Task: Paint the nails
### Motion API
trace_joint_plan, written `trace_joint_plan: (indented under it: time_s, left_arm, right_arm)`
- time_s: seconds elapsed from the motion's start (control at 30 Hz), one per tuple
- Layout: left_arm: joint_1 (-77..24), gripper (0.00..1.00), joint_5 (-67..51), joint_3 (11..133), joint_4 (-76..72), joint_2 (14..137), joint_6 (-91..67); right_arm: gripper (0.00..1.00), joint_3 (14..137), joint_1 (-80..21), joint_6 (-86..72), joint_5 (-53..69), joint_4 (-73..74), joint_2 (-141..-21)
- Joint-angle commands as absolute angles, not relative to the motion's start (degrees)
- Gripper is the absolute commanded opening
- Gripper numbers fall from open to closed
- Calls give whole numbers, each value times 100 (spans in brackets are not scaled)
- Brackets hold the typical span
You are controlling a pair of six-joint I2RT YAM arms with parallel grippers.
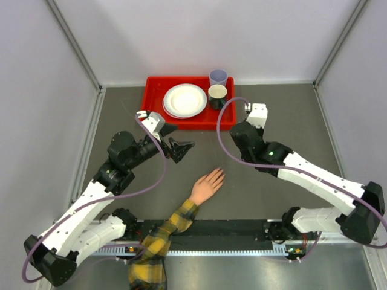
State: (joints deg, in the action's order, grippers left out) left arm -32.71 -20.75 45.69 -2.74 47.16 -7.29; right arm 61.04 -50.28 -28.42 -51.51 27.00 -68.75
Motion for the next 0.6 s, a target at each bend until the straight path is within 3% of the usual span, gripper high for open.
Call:
trace_joint_plan:
  time_s: [0.0, 0.13, 0.57]
  left_arm:
    - [-3269, 99, -1907, 4509, -615, 4562, -685]
    - [-3270, 98, -1907, 4482, -633, 4553, -712]
    - [-3270, 98, -2030, 4500, -642, 4649, -765]
  right_arm:
    - [0, 5478, -4650, -3611, -6222, 1733, -7101]
    - [0, 5274, -4421, -4585, -6126, 1942, -7646]
    - [2, 4869, -4403, -4851, -5889, 1152, -8780]
